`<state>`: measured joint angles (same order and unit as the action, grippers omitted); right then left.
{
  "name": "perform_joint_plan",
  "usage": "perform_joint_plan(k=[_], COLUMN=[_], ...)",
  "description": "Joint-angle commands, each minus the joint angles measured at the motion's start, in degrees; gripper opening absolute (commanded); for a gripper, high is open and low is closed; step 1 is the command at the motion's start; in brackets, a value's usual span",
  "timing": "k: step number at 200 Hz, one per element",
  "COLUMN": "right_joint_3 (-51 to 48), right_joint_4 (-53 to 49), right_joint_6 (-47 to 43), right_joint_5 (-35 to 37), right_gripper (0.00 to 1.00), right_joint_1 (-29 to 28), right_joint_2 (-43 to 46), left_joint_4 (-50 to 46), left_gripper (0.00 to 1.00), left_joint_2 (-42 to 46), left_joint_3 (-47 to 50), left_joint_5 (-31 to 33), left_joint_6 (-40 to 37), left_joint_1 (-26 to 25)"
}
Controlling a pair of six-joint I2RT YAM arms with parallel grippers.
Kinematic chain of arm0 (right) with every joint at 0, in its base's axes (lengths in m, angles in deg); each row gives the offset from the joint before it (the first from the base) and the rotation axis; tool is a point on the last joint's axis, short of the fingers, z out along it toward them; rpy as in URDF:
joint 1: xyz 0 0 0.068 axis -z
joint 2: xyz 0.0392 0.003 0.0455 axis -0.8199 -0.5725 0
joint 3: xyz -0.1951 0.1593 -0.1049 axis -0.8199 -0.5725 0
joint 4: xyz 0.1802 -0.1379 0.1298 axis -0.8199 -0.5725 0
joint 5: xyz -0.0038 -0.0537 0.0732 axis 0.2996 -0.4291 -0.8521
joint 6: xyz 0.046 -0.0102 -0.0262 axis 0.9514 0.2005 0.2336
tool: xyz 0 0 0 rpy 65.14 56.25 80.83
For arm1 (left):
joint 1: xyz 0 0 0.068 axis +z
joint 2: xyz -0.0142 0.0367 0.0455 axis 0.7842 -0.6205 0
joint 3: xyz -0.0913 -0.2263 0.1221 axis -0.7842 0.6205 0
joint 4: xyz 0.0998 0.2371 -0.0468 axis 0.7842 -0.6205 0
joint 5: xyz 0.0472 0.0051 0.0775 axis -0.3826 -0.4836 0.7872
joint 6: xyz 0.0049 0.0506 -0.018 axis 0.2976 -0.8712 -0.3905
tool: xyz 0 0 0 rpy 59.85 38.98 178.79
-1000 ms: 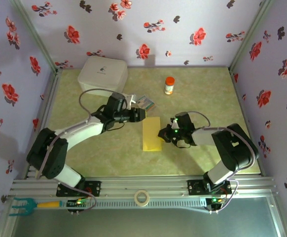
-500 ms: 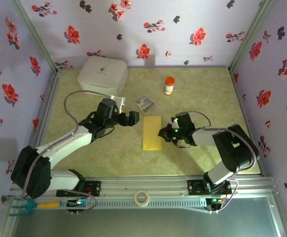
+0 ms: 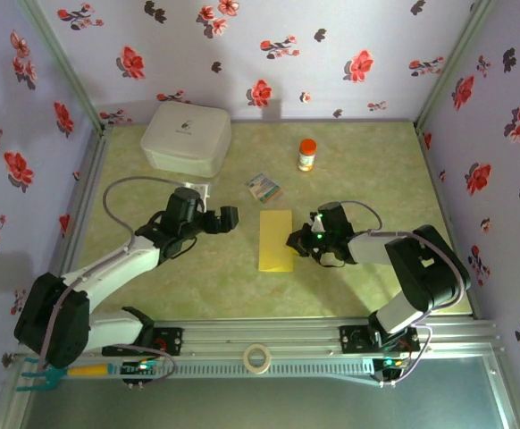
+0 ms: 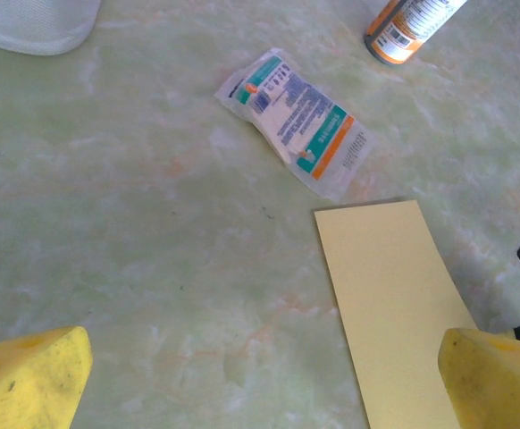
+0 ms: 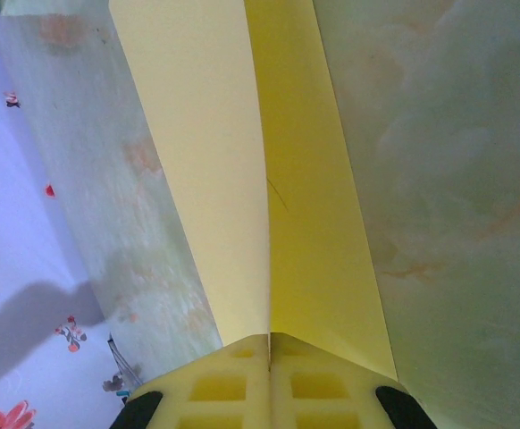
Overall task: Fold a paper plane with a square sheet of paper (pick it up from the middle)
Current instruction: Fold the triangle a second time at the center of the table.
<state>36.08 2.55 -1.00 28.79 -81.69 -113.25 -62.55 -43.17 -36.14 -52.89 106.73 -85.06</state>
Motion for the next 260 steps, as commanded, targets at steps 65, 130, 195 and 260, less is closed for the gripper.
perform_joint_plan(k=[65, 130, 195, 260], right_joint_3=[-0.4, 0.5, 2.3, 2.3], right_joint_4=[0.2, -1.8, -3.2, -2.5], right_joint_6=[0.1, -1.4, -2.5, -1.8], right_joint_5=[-1.1, -1.6, -2.4, -2.1], right_gripper=[0.09, 0.16, 0.11, 0.11], right_joint_1=[0.3, 0.5, 1.0, 1.0], right_joint_2=[0.3, 1.2, 0.6, 0.6], left_joint_4=[4.9, 17.1, 18.9, 15.3], left_gripper=[0.96, 0.8, 0.78, 0.83], left_joint_2=[3.3, -1.5, -13.3, -23.0], left_joint_3=[3.8, 9.8, 4.5, -3.8], left_joint_5=[-3.6, 1.9, 15.2, 27.3], left_joint_6=[-0.5, -5.7, -24.9, -33.1], left_joint_1=[-7.8, -20.9, -34.7, -40.2])
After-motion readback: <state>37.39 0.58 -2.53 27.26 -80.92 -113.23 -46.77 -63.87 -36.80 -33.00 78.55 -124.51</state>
